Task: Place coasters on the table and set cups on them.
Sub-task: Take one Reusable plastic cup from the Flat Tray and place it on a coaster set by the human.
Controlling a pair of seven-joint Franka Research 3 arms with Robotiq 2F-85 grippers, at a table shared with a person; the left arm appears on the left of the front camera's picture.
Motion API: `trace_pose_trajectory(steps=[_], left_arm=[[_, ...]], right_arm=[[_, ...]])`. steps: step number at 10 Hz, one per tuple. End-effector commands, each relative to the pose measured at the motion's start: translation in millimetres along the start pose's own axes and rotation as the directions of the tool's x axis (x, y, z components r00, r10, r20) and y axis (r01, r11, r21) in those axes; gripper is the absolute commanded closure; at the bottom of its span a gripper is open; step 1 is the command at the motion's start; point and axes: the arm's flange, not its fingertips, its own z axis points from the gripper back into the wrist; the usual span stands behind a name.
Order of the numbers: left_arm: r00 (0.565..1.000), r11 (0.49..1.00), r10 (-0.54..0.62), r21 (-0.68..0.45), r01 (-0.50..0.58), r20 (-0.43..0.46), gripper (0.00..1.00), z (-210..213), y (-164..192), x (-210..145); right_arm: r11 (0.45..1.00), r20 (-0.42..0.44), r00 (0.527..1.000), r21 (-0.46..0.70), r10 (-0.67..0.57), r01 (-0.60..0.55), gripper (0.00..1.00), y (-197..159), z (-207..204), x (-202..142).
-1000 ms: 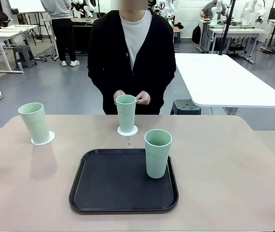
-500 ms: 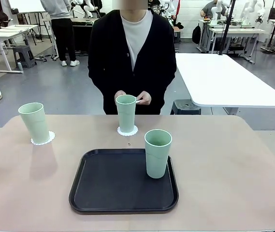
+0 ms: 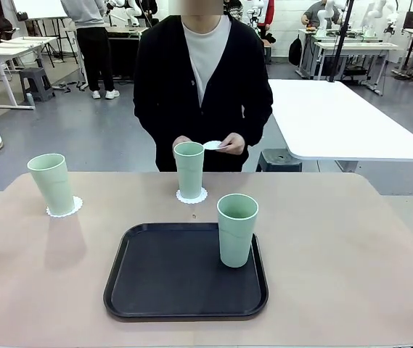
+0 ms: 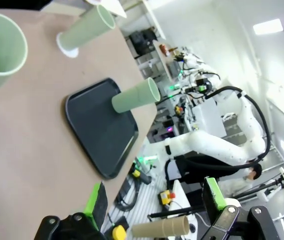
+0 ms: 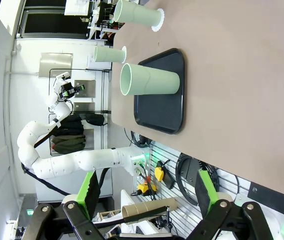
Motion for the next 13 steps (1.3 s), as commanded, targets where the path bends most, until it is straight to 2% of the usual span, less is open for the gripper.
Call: trace_pose_trajectory(steps=[1,13], left_arm=[[1.000,1.000,0.005,0.003,-0.005,0.019,0.00,0.5,-0.9,0.5],[1.000,1.000,0.005,0.003,-0.005,0.019,0.00,0.5,-0.9,0.5]], right_arm=[[1.000,-0.001,1.000,0.009,0.004,-0.004,0.00,-0.5,0.0,0.1],[1.000,-0.001,1.000,0.009,0.004,-0.004,0.00,-0.5,0.0,0.1]])
